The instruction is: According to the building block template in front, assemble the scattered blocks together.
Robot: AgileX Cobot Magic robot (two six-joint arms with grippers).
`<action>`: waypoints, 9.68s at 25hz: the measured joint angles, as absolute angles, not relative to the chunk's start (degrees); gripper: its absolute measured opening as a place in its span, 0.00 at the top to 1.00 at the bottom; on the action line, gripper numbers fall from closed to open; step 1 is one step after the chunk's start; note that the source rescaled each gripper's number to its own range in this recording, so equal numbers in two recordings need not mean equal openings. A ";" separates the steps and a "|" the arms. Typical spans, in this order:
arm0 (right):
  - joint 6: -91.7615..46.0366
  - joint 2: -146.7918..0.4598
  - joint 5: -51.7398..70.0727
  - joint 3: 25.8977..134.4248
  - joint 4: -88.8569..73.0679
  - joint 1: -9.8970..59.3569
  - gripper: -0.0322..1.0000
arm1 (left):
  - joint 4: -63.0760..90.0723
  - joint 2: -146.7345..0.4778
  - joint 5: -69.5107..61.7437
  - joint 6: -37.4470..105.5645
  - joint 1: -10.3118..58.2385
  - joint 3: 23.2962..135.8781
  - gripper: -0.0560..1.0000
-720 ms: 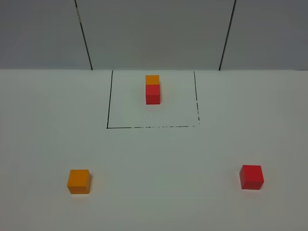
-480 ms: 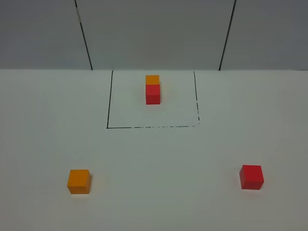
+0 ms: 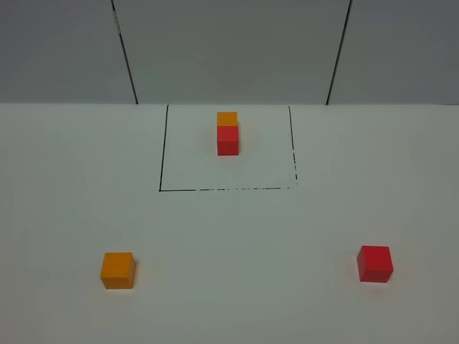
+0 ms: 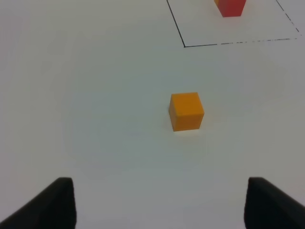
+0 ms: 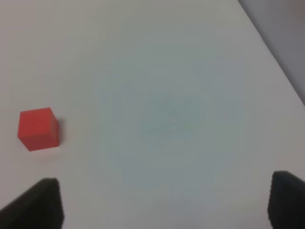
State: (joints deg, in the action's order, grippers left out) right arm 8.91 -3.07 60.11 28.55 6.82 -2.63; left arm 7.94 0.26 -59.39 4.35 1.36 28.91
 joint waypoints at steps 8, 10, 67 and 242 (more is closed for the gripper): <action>8.85 -3.07 60.11 28.55 6.82 -2.63 0.26 | 7.94 0.21 -59.39 4.35 1.36 28.91 0.38; 8.85 -3.07 60.11 28.55 6.82 -2.63 0.26 | 7.94 -0.50 -59.33 3.67 1.36 28.91 0.38; 8.85 -3.07 60.11 28.55 6.85 -2.63 0.26 | 3.89 -99.71 -48.49 -14.27 17.36 60.40 0.38; 9.01 -3.07 60.11 28.55 6.85 -2.63 0.26 | -3.63 -141.13 -68.08 43.20 36.76 119.05 0.03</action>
